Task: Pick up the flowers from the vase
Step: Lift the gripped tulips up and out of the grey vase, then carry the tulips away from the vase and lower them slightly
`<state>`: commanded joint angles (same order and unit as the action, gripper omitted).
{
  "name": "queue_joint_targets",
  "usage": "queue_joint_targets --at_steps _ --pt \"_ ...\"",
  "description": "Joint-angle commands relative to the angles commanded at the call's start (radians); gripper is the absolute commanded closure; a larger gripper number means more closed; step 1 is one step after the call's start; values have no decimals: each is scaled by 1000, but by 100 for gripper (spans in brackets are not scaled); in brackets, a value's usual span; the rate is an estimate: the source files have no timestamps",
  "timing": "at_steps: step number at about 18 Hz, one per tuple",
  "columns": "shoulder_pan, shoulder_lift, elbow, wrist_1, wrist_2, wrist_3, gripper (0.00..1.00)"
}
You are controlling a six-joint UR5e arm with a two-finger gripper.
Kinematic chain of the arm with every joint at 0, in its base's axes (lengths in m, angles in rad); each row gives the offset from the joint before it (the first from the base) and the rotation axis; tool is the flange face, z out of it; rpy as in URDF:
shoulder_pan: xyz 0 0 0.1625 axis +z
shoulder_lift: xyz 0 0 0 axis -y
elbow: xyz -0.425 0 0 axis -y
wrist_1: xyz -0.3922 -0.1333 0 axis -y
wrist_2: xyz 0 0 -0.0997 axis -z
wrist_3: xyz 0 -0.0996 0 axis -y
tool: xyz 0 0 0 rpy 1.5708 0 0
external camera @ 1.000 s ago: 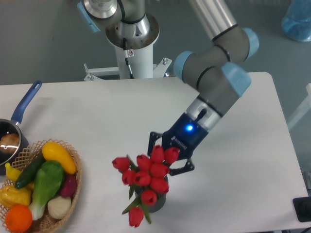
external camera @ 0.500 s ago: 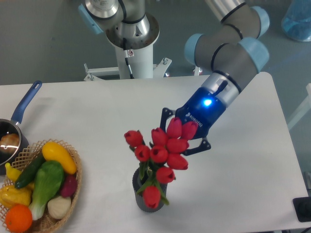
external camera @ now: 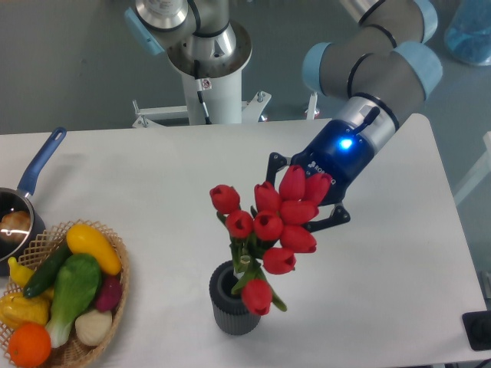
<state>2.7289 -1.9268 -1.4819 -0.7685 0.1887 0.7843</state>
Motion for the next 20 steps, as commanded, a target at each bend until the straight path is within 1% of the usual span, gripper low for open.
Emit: queue_joint_targets --at_steps 2,6,9,12,15,16,17,20 --pt "3 6 17 0 -2 -57 99" --pt "9 6 19 0 -3 -59 99" --pt "29 8 19 0 -23 -60 99" --pt "67 18 19 0 -81 -59 100" --pt "103 15 17 0 -68 -53 100" --pt "103 14 19 0 -45 -48 100" --pt "103 14 20 3 12 -31 100" --pt "101 25 5 3 272 119 100"
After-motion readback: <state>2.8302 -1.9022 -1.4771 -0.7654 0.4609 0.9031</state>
